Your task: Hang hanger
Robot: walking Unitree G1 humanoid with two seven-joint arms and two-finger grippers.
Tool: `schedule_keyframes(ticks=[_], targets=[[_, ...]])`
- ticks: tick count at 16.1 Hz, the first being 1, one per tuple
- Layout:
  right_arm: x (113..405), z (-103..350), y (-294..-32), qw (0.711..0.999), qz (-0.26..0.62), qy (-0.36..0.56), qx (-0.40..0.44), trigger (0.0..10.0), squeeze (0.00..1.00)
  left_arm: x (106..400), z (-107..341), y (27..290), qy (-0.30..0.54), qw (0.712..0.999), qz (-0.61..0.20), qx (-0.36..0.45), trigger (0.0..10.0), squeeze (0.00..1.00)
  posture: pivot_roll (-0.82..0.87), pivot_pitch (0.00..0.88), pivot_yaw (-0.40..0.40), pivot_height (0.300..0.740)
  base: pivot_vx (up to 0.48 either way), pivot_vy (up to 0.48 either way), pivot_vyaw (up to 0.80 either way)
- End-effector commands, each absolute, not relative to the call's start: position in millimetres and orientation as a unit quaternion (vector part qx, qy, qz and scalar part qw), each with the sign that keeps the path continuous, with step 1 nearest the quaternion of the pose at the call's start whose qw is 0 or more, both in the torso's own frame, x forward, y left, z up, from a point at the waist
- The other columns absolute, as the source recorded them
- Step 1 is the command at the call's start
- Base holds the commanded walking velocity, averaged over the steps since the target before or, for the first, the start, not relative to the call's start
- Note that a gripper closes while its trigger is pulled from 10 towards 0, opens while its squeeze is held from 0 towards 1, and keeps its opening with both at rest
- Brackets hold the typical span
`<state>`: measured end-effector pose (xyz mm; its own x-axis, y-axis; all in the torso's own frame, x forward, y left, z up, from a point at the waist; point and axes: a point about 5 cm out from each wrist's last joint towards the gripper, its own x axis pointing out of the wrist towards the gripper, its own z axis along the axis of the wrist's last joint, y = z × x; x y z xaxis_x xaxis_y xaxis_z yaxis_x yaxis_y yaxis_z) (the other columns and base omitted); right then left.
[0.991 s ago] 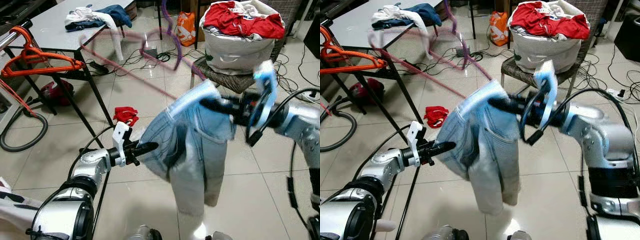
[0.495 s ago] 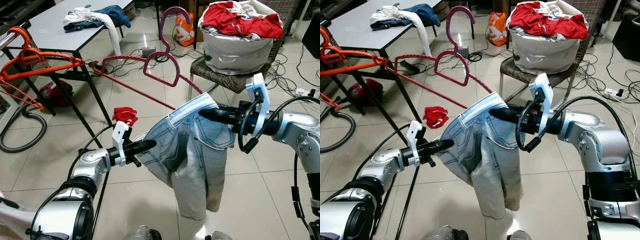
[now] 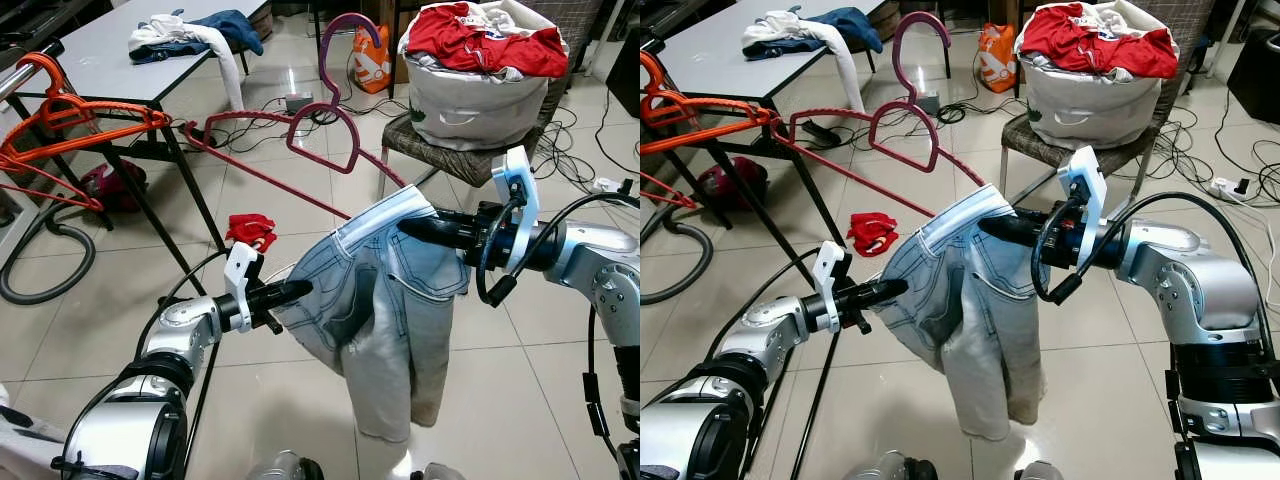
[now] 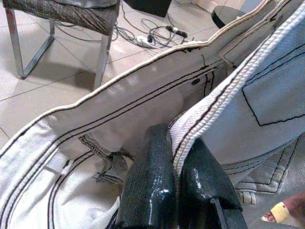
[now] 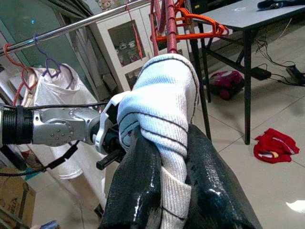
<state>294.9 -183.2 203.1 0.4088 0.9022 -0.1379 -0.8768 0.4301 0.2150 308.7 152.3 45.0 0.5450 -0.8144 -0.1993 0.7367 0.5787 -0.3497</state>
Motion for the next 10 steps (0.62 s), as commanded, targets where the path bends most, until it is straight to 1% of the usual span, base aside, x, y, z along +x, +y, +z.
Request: schedule_keyframes(ticks=[1,2,3,4,10], targets=[[295.1,213.6,-181.2,0.835,0.541,0.09,0.039,10.0,0.0,312.2,49.8,157.5,0.162,0.878,-0.438,-0.106,0.0,0.0,-0.21,0.0,0.138,0.74,0.0,0.0,0.0],[295.6,209.8,-182.2,0.837,0.538,0.096,0.032,10.0,0.0,312.6,50.4,157.4,0.16,0.878,-0.439,-0.099,0.0,0.0,-0.21,0.0,0.138,0.74,0.0,0.0,0.0],[300.9,193.4,-186.0,0.854,0.506,0.122,-0.018,10.0,0.0,313.8,53.2,155.0,0.158,0.874,-0.453,-0.076,0.0,0.0,-0.2,0.0,0.137,0.74,0.0,0.0,0.0],[302.9,187.2,-186.9,0.859,0.493,0.131,-0.041,10.0,0.0,313.9,53.9,153.8,0.157,0.872,-0.459,-0.07,0.0,0.0,-0.2,0.0,0.137,0.74,0.0,0.0,0.0],[304.3,183.4,-183.7,0.859,0.494,0.122,-0.048,10.0,0.0,312.3,51.8,151.6,0.159,0.87,-0.462,-0.068,0.0,0.0,-0.2,0.0,0.136,0.74,0.0,0.0,0.0]])
